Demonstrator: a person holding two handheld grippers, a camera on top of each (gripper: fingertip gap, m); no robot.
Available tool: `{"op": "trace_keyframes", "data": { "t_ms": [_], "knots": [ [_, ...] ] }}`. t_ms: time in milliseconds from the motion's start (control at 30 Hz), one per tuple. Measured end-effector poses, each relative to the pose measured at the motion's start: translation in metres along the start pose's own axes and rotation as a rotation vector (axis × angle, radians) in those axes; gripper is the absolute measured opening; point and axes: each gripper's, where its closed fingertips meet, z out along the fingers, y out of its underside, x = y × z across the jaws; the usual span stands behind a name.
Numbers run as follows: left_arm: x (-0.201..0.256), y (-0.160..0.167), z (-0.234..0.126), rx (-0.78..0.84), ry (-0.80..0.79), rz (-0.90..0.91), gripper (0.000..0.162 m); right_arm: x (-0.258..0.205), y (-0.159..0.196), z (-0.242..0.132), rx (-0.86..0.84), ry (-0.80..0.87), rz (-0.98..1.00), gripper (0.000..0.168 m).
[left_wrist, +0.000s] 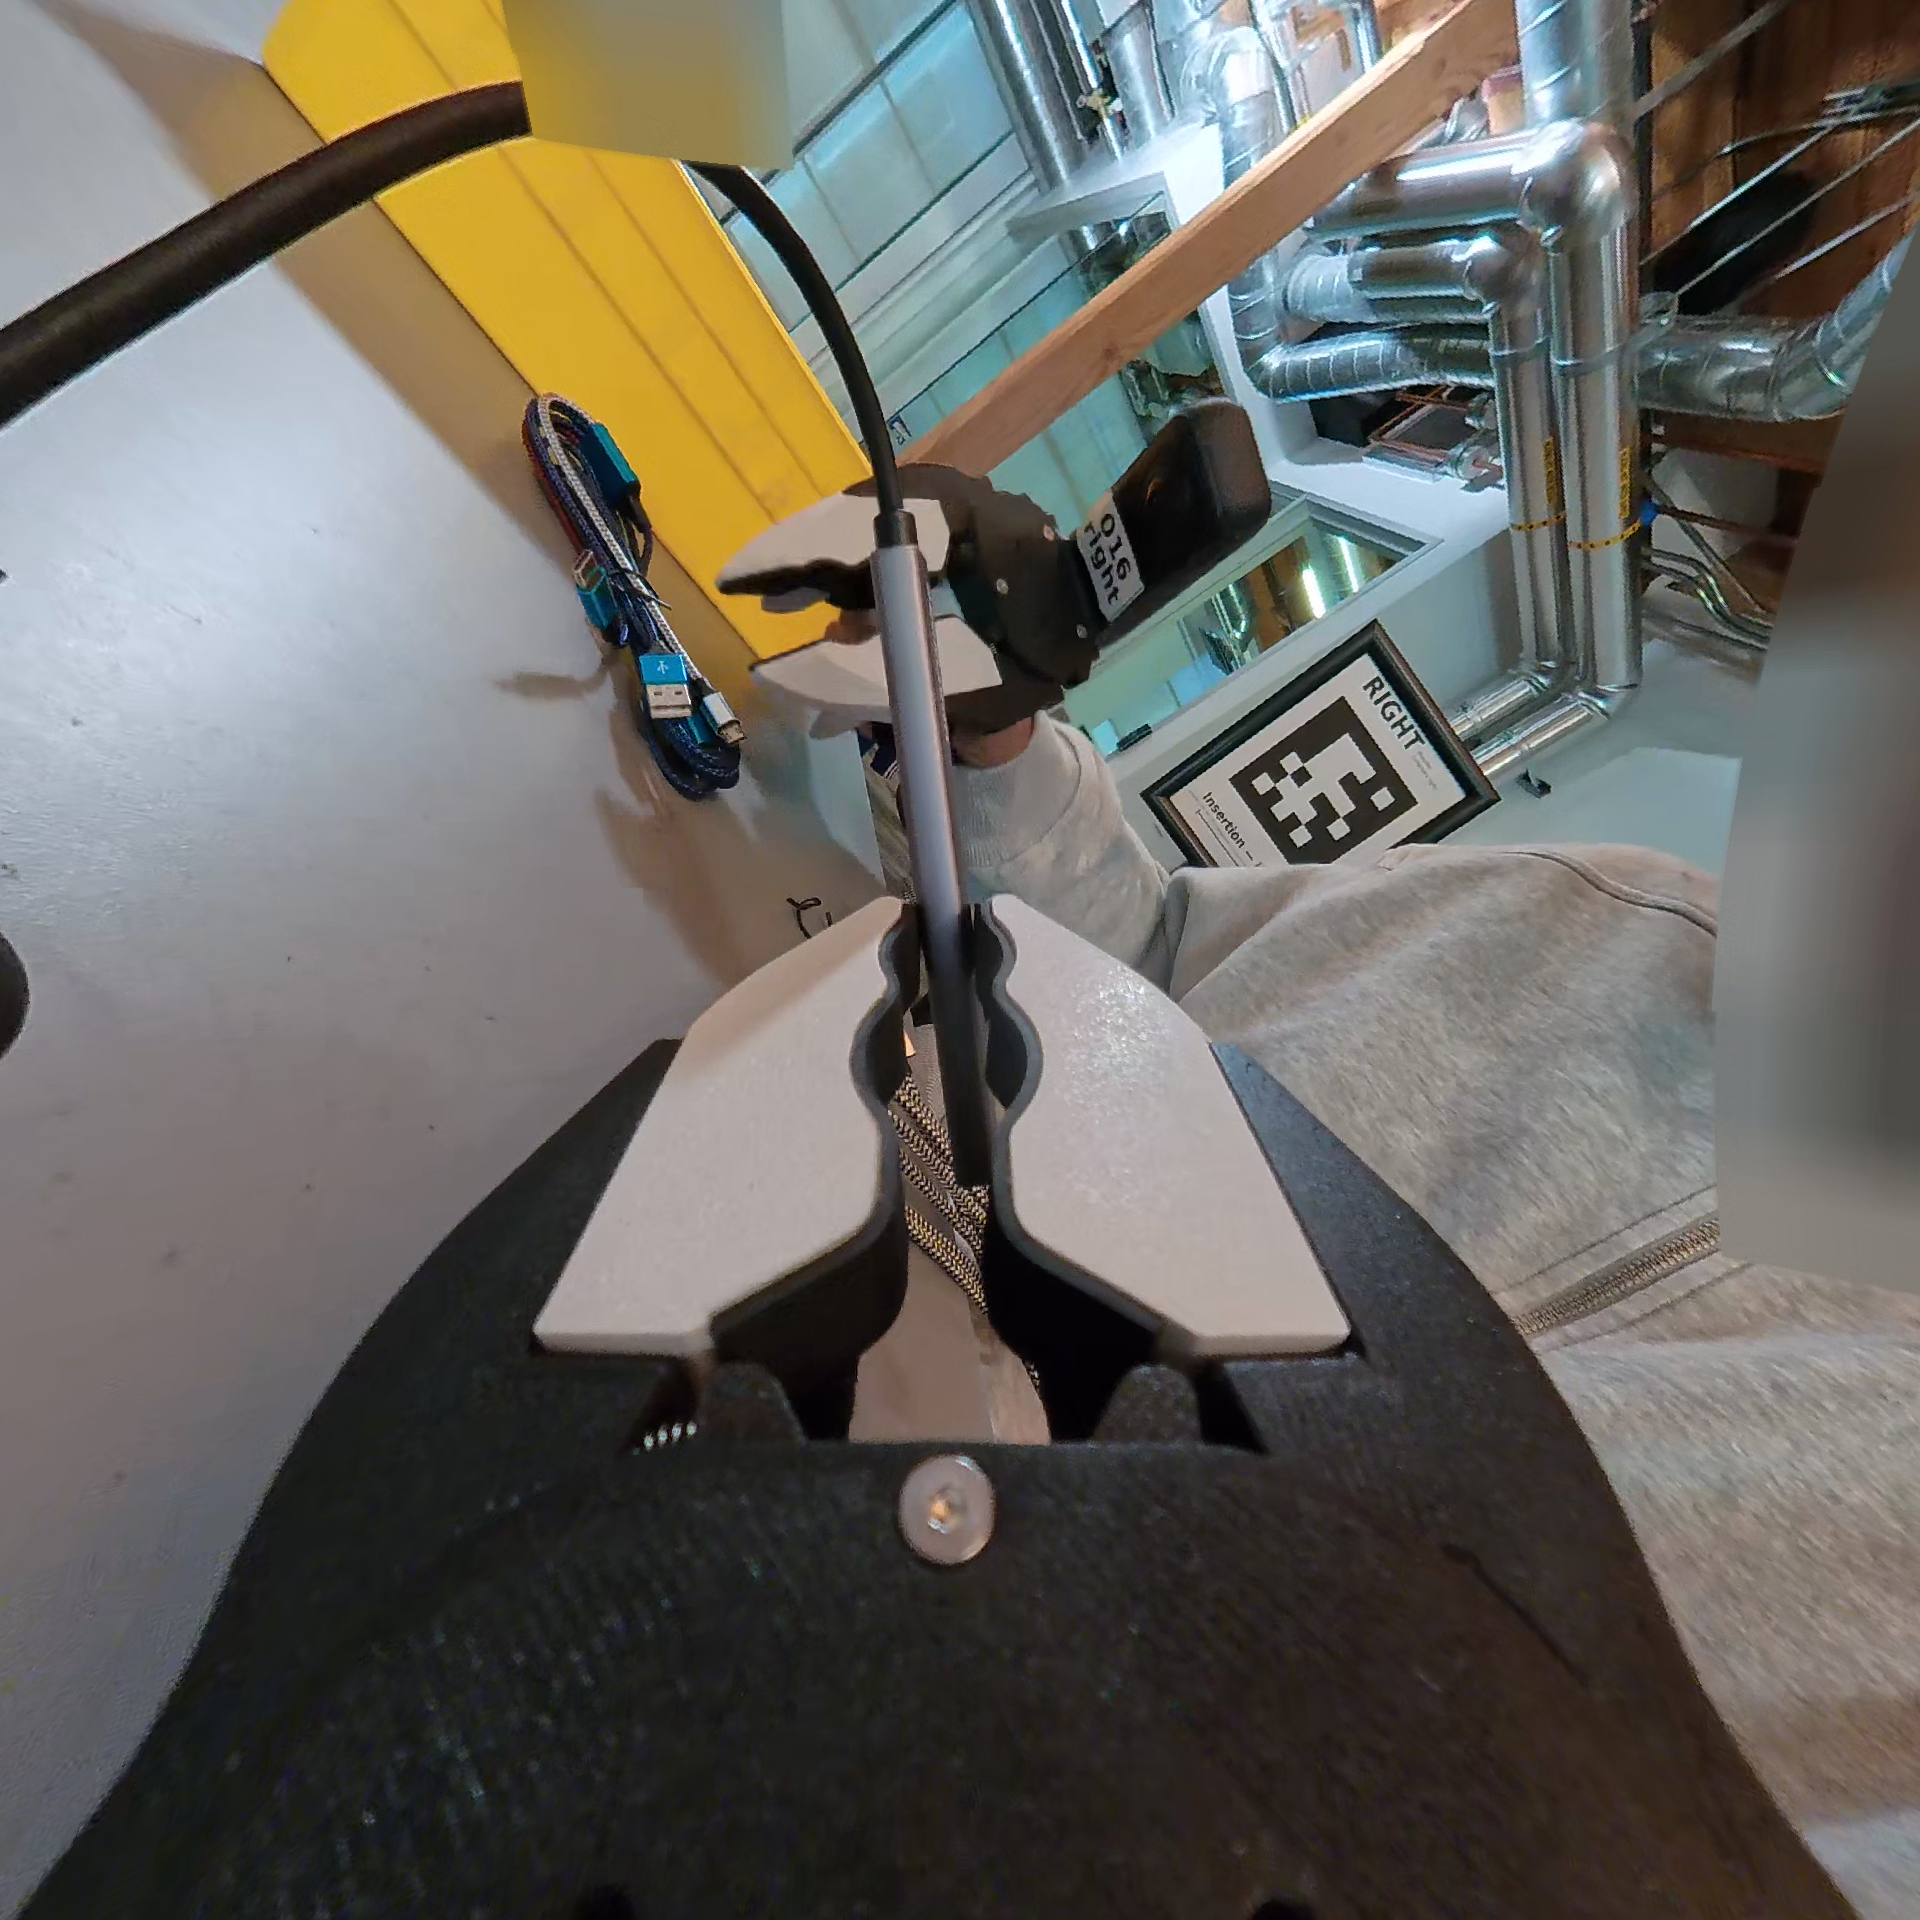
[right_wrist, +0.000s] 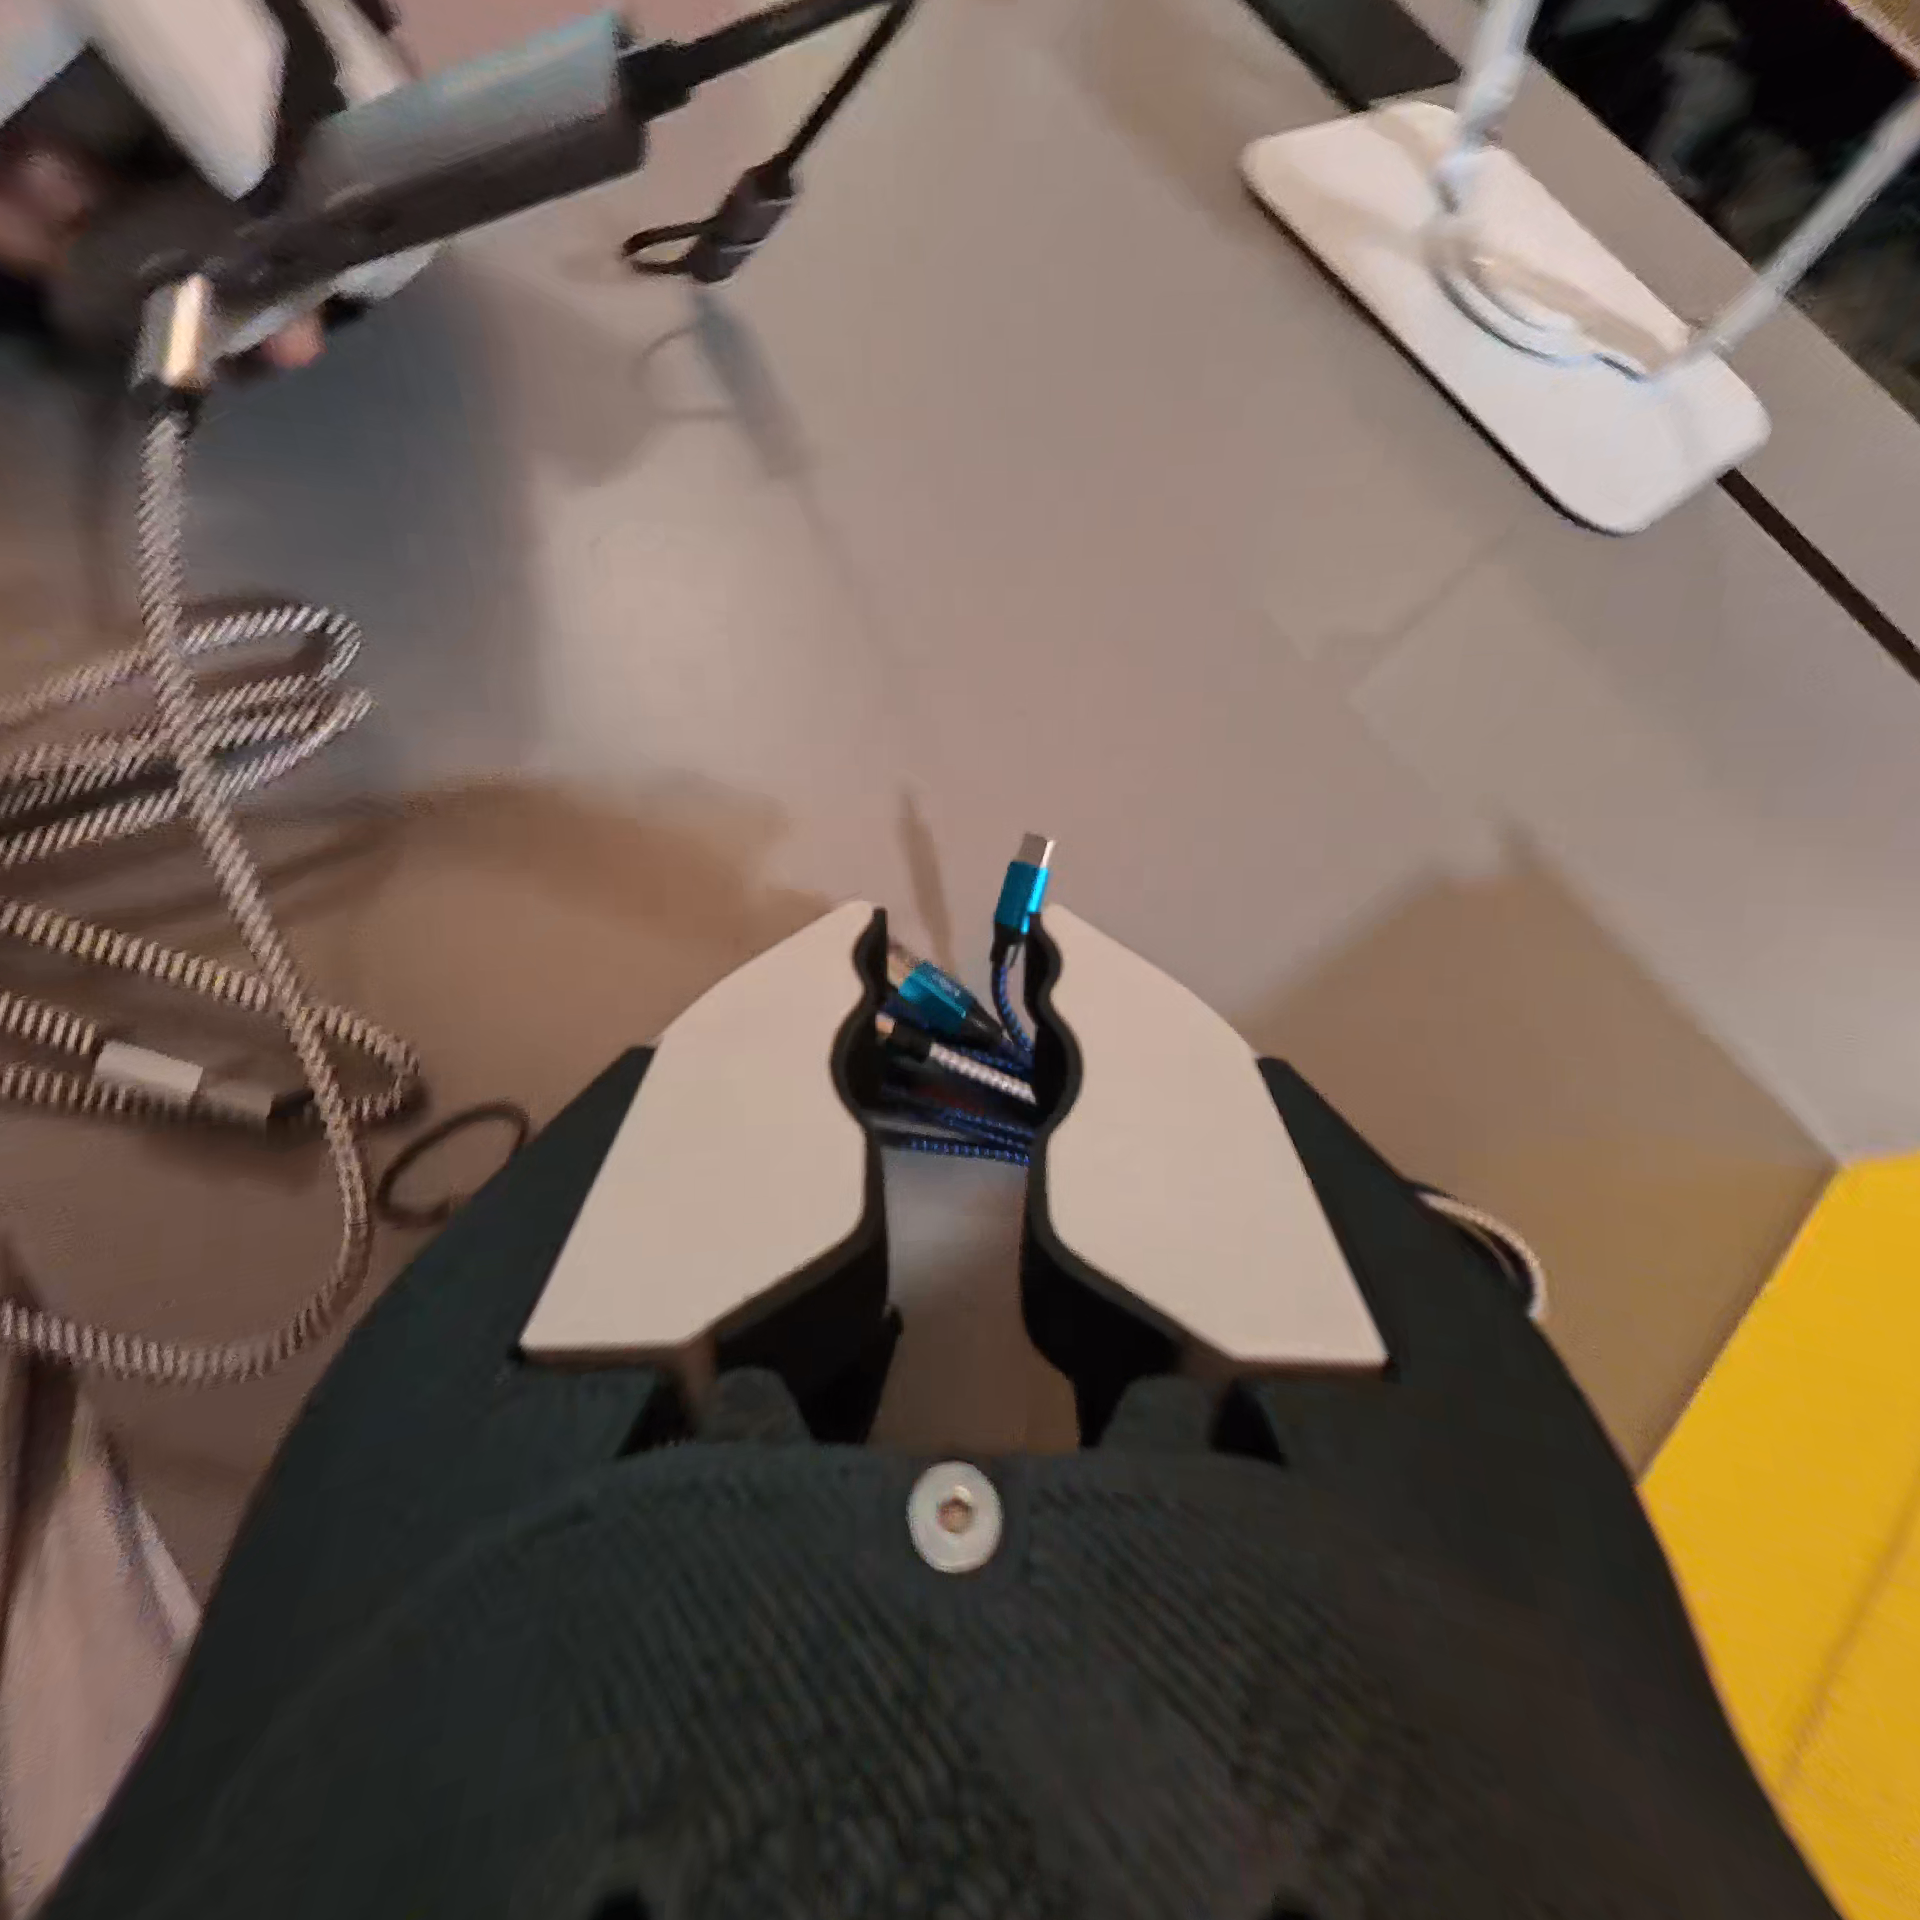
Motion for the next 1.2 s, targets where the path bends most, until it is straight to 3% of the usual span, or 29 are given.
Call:
{"op": "trace_keyframes", "data": {
  "t_ms": [33, 100, 267, 600, 867, 967, 1200],
  "knots": [
    [0.0, 0.0, 0.0, 0.002, -0.001, -0.001, 0.007, 0.003, -0.002, 0.003, -0.002, 0.05, 0.054, 0.027],
    [0.0, -0.001, 0.0, 0.004, -0.001, -0.001, 0.007, 0.004, -0.002, 0.01, -0.031, 0.123, 0.125, 0.027],
    [-0.001, -0.001, -0.001, 0.009, -0.005, 0.002, 0.007, 0.005, 0.003, 0.024, -0.119, 0.233, 0.081, 0.034],
    [-0.001, -0.002, -0.001, 0.01, -0.005, 0.003, 0.008, 0.004, 0.016, 0.047, -0.186, 0.139, 0.2, 0.019],
    [-0.001, -0.002, -0.001, 0.014, -0.002, 0.001, 0.007, 0.021, -0.002, 0.016, -0.096, 0.249, 0.198, 0.024],
    [-0.001, -0.002, -0.001, 0.015, -0.001, 0.0, 0.007, 0.015, 0.015, 0.028, -0.169, 0.214, 0.256, 0.034],
    [-0.001, -0.002, 0.0, 0.015, -0.005, 0.0, 0.008, 0.018, 0.017, 0.056, -0.226, 0.167, 0.296, 0.036]
  ]
}}
